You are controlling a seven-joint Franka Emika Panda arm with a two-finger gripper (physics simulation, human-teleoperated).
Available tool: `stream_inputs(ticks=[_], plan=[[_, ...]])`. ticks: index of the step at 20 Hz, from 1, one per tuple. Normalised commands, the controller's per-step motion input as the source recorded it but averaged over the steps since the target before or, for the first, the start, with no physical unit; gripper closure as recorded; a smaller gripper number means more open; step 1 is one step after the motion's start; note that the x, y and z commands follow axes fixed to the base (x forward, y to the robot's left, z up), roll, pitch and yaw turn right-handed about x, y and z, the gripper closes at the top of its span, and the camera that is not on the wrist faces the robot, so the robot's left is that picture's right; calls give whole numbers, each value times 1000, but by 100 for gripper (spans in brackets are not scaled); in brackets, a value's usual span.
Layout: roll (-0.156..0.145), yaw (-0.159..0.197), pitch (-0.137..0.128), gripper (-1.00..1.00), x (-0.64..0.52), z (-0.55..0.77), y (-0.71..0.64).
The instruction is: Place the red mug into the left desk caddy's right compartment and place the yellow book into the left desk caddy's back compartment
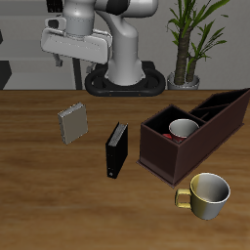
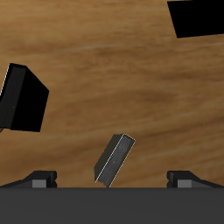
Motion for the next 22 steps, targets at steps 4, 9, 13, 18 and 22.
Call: stream_inputs(ticks=[4,9,13,18,22], plan=[[82,-41,-4,-100,9,-74,53],[90,-31,1,-100,-37,-118,15],[102,-5,-32,-100,-63,-83,-94],[31,5,-12,-100,-20,-159,-68],[6,21,0,-100,-41,-136,-9]])
